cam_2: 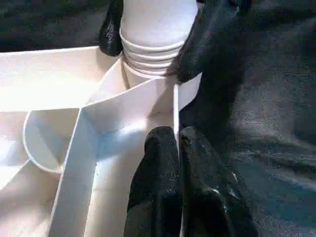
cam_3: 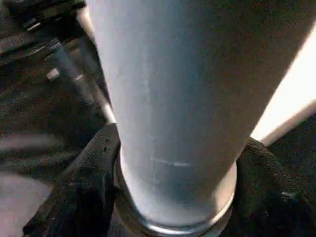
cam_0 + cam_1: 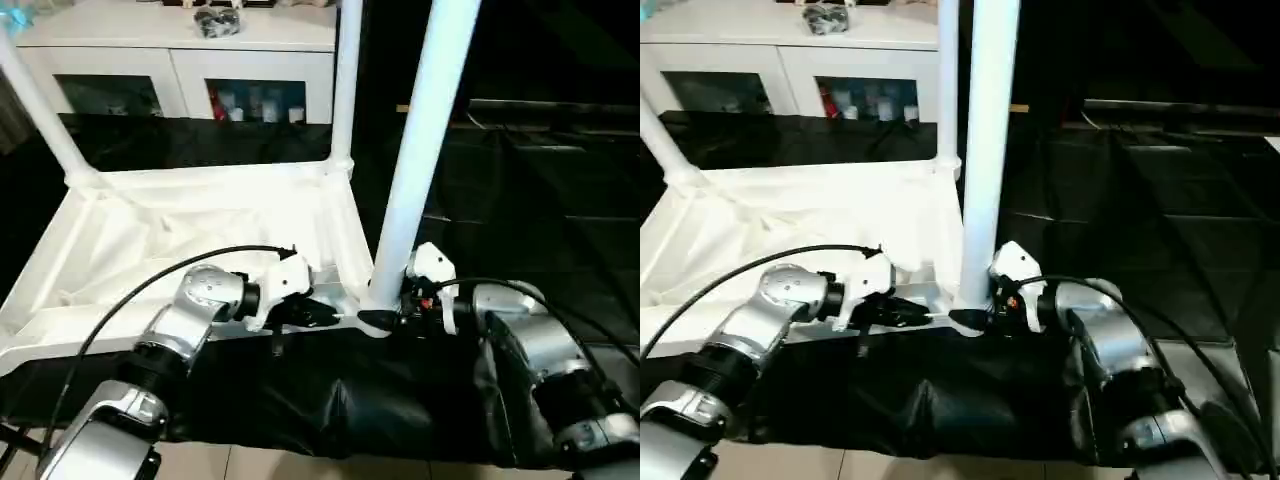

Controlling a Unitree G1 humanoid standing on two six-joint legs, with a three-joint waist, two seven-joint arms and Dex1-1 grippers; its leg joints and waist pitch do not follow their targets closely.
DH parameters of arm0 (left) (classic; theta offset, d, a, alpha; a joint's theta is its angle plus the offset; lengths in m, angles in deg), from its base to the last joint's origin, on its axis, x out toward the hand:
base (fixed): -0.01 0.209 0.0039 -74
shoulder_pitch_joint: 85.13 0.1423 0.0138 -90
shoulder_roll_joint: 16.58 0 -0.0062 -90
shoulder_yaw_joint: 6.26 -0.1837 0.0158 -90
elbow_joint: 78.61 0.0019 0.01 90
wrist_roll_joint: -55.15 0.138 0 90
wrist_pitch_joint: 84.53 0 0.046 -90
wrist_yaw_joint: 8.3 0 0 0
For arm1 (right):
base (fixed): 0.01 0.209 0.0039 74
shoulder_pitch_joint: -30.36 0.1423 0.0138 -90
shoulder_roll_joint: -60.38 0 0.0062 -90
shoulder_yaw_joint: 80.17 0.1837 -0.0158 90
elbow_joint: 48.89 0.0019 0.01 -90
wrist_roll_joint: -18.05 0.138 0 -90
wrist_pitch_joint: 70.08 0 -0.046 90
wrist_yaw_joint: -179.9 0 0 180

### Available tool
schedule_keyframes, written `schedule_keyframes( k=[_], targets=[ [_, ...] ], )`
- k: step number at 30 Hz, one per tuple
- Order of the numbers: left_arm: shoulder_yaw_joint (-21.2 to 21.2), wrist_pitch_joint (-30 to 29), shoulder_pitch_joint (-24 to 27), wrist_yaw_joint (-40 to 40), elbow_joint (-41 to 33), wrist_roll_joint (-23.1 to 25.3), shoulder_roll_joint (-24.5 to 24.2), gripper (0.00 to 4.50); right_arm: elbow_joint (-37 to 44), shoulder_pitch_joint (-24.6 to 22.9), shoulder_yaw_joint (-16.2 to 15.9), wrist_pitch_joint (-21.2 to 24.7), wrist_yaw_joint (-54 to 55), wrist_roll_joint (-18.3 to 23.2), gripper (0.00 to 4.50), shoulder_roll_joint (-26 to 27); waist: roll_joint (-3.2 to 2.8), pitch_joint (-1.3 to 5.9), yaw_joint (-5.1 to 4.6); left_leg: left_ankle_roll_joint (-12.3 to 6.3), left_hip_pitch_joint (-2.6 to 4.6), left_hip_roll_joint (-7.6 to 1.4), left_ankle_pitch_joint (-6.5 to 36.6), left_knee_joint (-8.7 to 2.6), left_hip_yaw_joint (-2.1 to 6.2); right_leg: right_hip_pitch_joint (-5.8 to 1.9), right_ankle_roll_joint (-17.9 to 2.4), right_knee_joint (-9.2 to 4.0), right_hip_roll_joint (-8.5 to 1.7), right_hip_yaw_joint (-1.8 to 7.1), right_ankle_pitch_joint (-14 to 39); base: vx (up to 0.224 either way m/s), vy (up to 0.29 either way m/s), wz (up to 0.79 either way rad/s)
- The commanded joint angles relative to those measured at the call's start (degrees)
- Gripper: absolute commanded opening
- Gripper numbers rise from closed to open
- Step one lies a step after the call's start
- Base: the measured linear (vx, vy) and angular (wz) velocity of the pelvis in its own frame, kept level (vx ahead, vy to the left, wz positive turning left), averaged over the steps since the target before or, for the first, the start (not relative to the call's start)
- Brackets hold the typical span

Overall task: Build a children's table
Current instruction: Rotate leg to tighten

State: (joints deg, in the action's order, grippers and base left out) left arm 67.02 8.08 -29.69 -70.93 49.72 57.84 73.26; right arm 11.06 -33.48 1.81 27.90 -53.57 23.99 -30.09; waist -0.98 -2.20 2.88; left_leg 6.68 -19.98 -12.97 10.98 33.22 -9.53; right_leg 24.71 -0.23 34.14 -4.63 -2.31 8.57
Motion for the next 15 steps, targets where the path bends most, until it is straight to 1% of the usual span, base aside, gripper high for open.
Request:
schedule_keyframes(
  k=[1, 2, 3, 4, 5, 6, 8, 9, 10, 11, 12, 13, 14, 15],
  targets=[
    [-0.49, -2.2, -1.36, 6.06, 1.75, 1.58, 3.08, 0.0, -2.78, -0.77, -0.25, 0.89, 7.37, -0.49, 2.73, 4.04, 0.31, 3.06, -0.26, -1.14, -0.32, 1.13, 15.32, -3.8, -0.97, -3.48, -8.67, -4.94, -1.49, 0.81, 23.64, 0.0, 0.0, 0.0],
    [-0.4, -2.68, -1.81, 8.47, 2.36, 1.93, 4.51, 0.0, -3.76, -0.65, 0.76, 1.03, 11.53, -0.58, 2.73, 6.1, 0.39, 3.02, -0.41, -0.97, -0.35, 1.18, 15.85, -3.82, -0.94, -3.46, -8.07, -5.05, -1.46, 0.78, 24.88, 0.0, 0.0, 0.0],
    [-0.42, -2.89, -2.05, 9.8, 2.69, 2.16, 5.32, 0.0, -4.25, -0.61, 1.27, 1.1, 13.89, -0.67, 2.73, 7.32, 0.3, 2.88, -0.65, -0.75, -0.17, 1.26, 17.19, -3.85, -0.88, -3.12, -7.07, -5.44, -1.45, 0.71, 27.61, 0.0, 0.0, 0.0],
    [-0.53, -3.18, -2.39, 11.32, 3.07, 2.4, 6.44, 0.0, -5.0, -0.35, 1.98, 1.16, 17.17, -0.79, 2.73, 8.94, 0.17, 2.86, -1.0, -0.79, -0.41, 1.33, 18.01, -3.91, -0.71, -3.25, -6.22, -5.68, -1.43, 0.58, 29.03, 0.0, 0.0, 0.0],
    [-0.67, -3.49, -2.77, 12.95, 3.49, 2.67, 7.64, 0.0, -5.81, -0.02, 2.74, 1.25, 20.75, -0.92, 2.72, 10.71, 0.02, 2.91, -1.11, -0.8, -0.45, 1.31, 18.14, -3.94, -0.63, -3.2, -6.02, -5.66, -1.5, 0.57, 29.11, 0.0, 0.0, 0.0],
    [-0.69, -3.91, -3.26, 14.86, 4.07, 2.94, 8.93, 0.0, -6.85, 0.62, 3.39, 1.34, 24.5, -1.15, 2.72, 12.5, -0.33, 2.9, -1.34, -0.46, -0.32, 1.37, 18.86, -3.93, -0.54, -2.94, -5.64, -5.79, -1.47, 0.5, 29.83, 0.0, 0.0, 0.0],
    [-0.72, -4.26, -3.84, 17.06, 4.74, 3.3, 10.44, 0.0, -8.14, 1.55, 4.24, 1.48, 28.92, -1.34, 2.72, 14.66, -0.07, 2.89, -1.63, -0.48, -0.28, 1.54, 19.76, -3.9, -0.51, -2.84, -4.94, -6.13, -1.36, 0.3, 31.09, 0.0, 0.0, 0.0],
    [-0.67, -4.23, -4.03, 17.74, 5.02, 3.53, 10.92, 0.0, -8.61, 1.89, 4.7, 1.45, 30.36, -1.52, 2.72, 15.43, -0.42, 2.93, -1.59, -0.78, -0.13, 1.52, 20.34, -3.96, -0.43, -2.83, -4.78, -6.26, -1.36, 0.21, 31.24, 0.0, 0.0, 0.0],
    [-0.41, -4.35, -4.33, 19.05, 5.41, 3.78, 11.58, 0.0, -9.27, 2.48, 5.25, 1.11, 31.87, -1.56, 2.72, 16.35, -0.47, 2.98, -1.65, -1.07, -0.14, 1.47, 20.63, -3.99, -0.47, -2.77, -4.99, -6.27, -1.32, 0.22, 30.28, 0.0, 0.0, 0.0],
    [-0.19, -3.67, -4.68, 20.48, 5.95, 4.15, 12.21, 0.0, -9.75, 3.19, 5.33, -0.22, 32.97, -1.92, 2.72, 17.27, -0.49, 2.97, -1.71, -1.12, -0.16, 1.47, 20.71, -4.06, -0.45, -2.78, -5.15, -6.32, -1.32, 0.2, 29.88, 0.0, 0.0, 0.0],
    [0.04, -3.02, -4.98, 21.66, 6.45, 4.43, 12.69, 0.0, -10.09, 3.78, 5.38, -1.53, 33.5, -2.08, 2.72, 17.96, -0.44, 2.99, -1.76, -1.19, -0.31, 1.45, 20.85, -4.17, -0.43, -2.91, -5.33, -6.28, -1.29, 0.13, 29.04, 0.0, 0.0, 0.0],
    [0.15, -2.76, -5.11, 22.03, 6.66, 4.49, 12.82, 0.0, -10.2, 4.0, 5.49, -2.07, 33.37, -1.91, 2.72, 18.19, -0.5, 3.06, -1.75, -1.23, -0.27, 1.41, 20.9, -4.17, -0.44, -2.92, -5.46, -6.28, -1.34, 0.12, 28.61, 0.0, 0.0, 0.0],
    [0.23, -2.61, -5.19, 22.15, 6.86, 4.54, 12.88, 0.0, -10.19, 4.17, 5.45, -2.53, 33.08, -1.8, 3.07, 18.26, -0.48, 3.17, -1.72, -1.48, -0.22, 1.36, 20.58, -4.18, -0.48, -3.03, -6.02, -6.21, -1.32, 0.16, 26.88, 0.0, 0.0, 0.0],
    [0.13, -2.18, -5.09, 21.2, 6.66, 4.43, 12.58, 0.0, -10.03, 4.24, 5.42, -2.92, 32.24, -1.62, 3.28, 17.95, -0.53, 3.17, -1.57, -1.71, -0.31, 1.27, 20.22, -4.25, -0.5, -3.08, -6.84, -6.01, -1.35, 0.28, 25.01, 0.0, 0.0, 0.0]
  ],
)
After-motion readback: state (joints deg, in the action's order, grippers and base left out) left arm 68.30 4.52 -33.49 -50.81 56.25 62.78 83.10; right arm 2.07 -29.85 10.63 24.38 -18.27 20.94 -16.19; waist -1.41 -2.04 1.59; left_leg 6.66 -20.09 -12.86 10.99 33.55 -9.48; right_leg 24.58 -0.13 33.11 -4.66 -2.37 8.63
